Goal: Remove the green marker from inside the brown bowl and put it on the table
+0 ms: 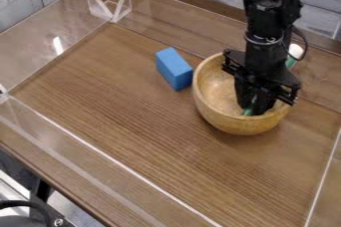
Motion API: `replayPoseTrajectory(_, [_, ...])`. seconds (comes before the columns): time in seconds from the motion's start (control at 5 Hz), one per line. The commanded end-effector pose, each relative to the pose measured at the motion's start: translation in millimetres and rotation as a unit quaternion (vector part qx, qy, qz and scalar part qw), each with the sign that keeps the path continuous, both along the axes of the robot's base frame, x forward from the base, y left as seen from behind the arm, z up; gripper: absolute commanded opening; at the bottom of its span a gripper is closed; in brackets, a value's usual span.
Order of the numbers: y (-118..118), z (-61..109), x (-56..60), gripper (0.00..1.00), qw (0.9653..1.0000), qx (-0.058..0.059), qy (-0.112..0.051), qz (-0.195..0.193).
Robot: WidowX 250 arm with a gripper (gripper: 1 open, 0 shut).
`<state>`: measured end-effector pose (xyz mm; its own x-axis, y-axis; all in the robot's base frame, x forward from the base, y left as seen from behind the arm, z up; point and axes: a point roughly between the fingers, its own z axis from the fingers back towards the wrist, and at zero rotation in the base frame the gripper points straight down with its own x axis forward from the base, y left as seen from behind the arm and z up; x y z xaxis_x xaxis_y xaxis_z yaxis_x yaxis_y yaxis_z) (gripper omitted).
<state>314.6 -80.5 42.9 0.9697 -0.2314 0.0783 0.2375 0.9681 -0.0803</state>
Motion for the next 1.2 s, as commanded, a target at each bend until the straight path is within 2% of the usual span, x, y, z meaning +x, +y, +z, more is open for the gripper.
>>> replayPoseTrajectory(0.0, [-9,13.4,3.5,0.00,0.9995,-0.011,-0.029,-0.010])
replayPoseTrajectory(1.0, [-30,4.6,-10.8,0.00,0.9984,-0.037,-0.035,-0.023])
